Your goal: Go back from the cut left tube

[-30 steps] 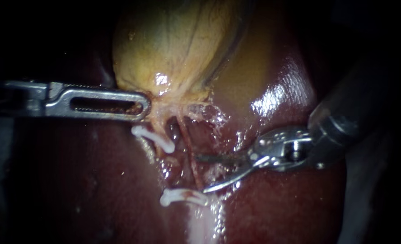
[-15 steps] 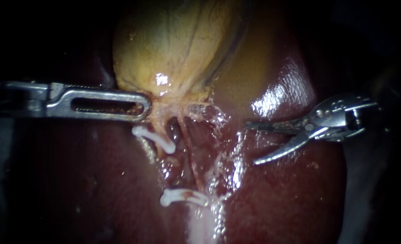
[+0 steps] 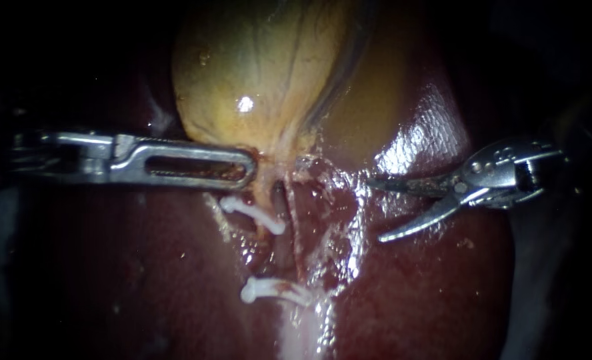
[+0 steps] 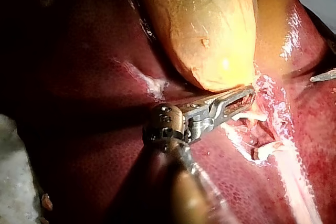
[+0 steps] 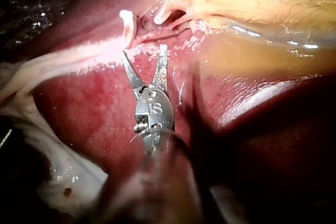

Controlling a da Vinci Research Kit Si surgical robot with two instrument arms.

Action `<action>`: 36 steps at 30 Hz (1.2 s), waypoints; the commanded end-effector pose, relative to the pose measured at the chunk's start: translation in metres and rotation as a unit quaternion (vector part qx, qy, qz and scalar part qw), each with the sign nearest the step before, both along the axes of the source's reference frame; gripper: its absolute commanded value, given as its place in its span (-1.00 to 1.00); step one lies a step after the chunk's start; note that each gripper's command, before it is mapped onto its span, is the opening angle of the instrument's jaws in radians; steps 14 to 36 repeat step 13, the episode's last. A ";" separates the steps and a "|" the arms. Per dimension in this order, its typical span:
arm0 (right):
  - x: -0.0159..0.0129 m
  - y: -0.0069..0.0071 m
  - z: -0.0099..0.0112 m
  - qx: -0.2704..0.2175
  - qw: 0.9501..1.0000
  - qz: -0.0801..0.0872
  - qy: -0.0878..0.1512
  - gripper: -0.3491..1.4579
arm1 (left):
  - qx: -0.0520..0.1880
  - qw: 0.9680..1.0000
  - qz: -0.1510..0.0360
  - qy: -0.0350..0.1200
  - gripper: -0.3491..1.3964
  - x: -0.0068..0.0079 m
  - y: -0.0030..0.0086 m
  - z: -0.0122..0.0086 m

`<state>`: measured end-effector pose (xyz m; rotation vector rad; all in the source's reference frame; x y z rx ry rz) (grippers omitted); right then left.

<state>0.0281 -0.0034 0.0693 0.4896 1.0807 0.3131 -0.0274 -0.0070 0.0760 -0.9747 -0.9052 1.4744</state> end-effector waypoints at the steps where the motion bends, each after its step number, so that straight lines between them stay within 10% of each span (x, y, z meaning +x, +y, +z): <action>1: 0.0001 0.0000 0.0000 0.000 1.000 0.000 0.000 0.97 | 0.001 1.000 0.002 0.000 -1.00 -0.0003 0.0000 0.0001; 36: 0.0002 0.0000 0.0000 0.000 1.000 0.001 0.001 0.97 | 0.003 1.000 0.003 0.001 -1.00 -0.0008 -0.0002 0.0006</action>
